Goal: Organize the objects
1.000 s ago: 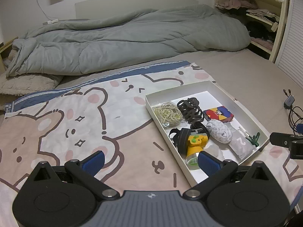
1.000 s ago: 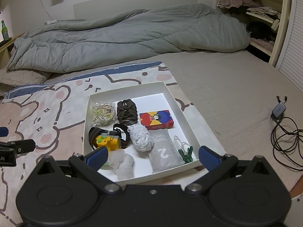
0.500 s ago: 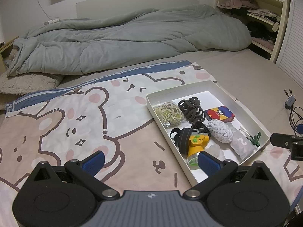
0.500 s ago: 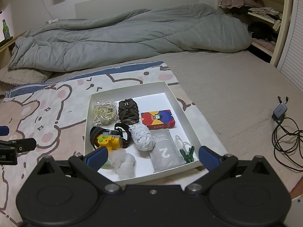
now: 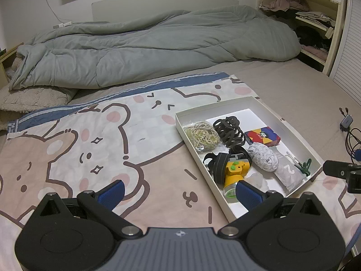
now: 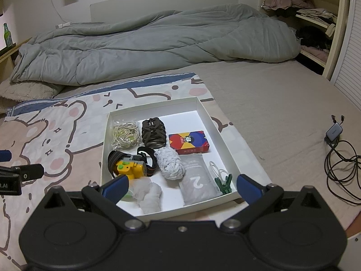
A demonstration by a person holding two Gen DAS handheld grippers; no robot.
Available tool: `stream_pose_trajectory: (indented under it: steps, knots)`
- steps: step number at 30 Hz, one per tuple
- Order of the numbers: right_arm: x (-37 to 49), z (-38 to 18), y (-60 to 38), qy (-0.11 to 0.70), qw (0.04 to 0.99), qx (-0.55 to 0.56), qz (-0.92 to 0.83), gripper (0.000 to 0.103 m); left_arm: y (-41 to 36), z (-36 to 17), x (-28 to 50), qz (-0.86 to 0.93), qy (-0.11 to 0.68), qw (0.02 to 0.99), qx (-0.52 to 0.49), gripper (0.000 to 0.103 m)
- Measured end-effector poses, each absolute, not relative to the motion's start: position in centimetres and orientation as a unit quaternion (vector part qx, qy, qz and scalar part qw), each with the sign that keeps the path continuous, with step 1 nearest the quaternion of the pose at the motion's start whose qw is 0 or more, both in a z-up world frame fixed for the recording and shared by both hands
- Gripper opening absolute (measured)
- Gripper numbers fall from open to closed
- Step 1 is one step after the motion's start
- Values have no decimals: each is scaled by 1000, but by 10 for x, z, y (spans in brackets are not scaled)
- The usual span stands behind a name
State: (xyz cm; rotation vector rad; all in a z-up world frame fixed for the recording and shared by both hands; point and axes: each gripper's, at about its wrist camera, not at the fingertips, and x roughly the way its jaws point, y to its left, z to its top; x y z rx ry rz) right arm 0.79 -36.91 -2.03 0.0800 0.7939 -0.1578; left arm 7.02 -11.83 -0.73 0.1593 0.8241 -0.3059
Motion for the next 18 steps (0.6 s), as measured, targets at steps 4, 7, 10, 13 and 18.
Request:
stream_pose_trajectory:
  steps: [4, 7, 10, 13, 18]
  knots:
    - [8, -20, -369, 386, 918, 38, -77, 103, -118, -7, 70, -148, 398, 902, 77, 103]
    - [7, -20, -368, 387, 919, 36, -74, 103, -119, -7, 70, -148, 398, 902, 77, 103]
    - [7, -20, -368, 387, 918, 36, -74, 103, -118, -7, 70, -147, 399, 902, 77, 103]
    - [8, -20, -368, 387, 919, 36, -74, 103, -117, -7, 70, -146, 397, 903, 73, 103]
    - [8, -20, -368, 387, 919, 35, -74, 103, -119, -8, 69, -144, 397, 904, 70, 103]
